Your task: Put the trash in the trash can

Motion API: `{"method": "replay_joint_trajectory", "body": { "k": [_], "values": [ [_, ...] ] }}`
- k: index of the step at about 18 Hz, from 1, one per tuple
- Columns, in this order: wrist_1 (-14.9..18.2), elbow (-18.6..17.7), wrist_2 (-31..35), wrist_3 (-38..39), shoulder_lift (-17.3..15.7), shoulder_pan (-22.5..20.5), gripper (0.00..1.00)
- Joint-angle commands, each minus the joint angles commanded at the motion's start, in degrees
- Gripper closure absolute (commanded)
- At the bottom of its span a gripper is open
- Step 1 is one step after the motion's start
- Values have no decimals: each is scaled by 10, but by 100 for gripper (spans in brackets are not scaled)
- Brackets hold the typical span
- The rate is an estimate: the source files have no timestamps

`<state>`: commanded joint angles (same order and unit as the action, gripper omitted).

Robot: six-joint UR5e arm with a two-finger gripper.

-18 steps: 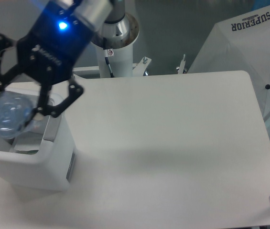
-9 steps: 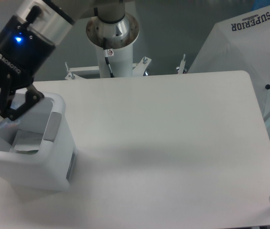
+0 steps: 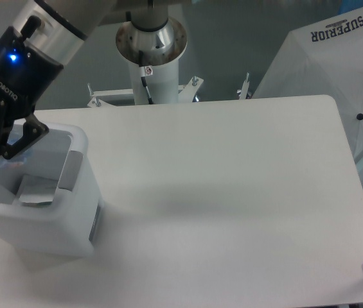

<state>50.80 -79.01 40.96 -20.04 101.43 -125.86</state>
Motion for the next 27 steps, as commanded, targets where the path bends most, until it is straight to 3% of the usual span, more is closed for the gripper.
{"method": "replay_joint_trajectory", "body": {
  "k": [3, 6, 10, 16, 22, 27],
  "values": [
    [-1, -18, 4, -29, 0, 1, 42],
    [-1, -33, 11, -61, 0, 6, 31],
    [0, -35, 17, -80, 0, 6, 0],
    [2, -17, 18, -80, 0, -3, 0],
    [2, 0, 18, -81, 0, -125, 0],
    [2, -2, 18, -128, 23, -241, 0]
  ]
}}
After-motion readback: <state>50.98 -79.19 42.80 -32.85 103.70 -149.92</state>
